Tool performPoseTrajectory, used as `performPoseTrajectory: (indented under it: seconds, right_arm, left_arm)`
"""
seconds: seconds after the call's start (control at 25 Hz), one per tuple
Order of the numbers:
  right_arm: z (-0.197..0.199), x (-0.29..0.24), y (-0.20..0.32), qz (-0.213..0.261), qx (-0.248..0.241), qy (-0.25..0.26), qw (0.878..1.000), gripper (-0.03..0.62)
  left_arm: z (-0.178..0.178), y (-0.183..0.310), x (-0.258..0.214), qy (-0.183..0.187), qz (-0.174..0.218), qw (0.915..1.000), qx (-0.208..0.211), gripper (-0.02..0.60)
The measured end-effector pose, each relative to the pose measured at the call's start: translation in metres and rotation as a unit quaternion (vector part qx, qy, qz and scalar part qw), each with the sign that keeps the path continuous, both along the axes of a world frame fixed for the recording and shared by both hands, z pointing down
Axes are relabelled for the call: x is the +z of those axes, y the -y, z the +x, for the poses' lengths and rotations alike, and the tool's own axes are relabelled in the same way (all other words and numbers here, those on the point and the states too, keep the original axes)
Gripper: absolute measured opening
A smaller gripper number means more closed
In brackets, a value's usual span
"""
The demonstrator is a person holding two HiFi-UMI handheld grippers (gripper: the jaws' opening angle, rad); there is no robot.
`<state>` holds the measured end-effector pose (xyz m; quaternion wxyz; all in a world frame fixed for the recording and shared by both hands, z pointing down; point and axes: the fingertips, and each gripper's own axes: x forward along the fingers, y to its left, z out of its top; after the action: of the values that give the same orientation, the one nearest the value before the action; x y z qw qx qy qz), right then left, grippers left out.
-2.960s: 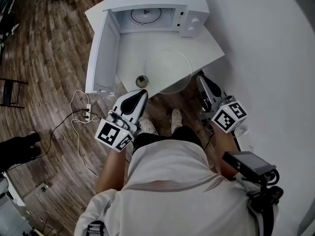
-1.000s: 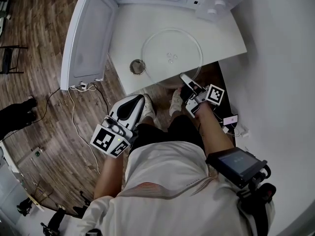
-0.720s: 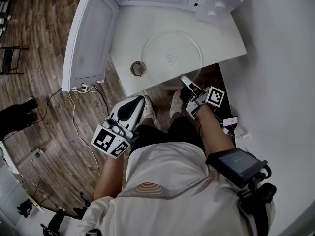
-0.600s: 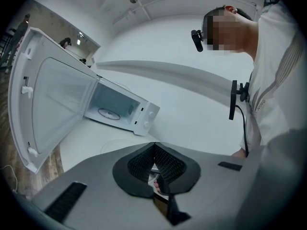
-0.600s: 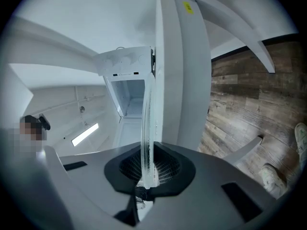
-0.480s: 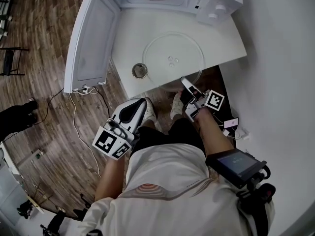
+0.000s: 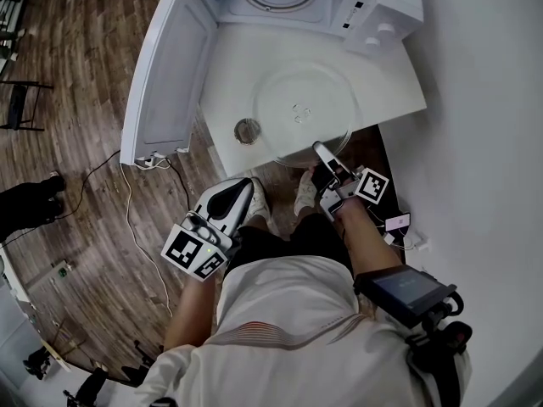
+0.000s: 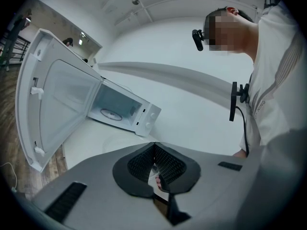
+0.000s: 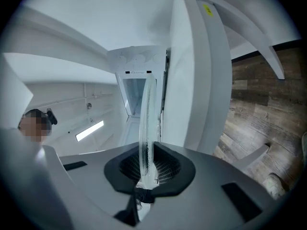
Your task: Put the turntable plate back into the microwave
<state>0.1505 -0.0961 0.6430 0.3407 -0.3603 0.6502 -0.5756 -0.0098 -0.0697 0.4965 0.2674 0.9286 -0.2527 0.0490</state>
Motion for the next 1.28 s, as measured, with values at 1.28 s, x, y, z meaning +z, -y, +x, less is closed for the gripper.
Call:
performPoseTrajectory:
  seconds: [1.28]
  right_arm:
    - [-0.034, -0.092, 0.141, 0.028, 0.111, 0.031, 0.993, 0.028]
  left_arm:
    - [-0.037, 0.057, -0.064, -0.050, 0.076, 0.9950, 0.042, 0.011]
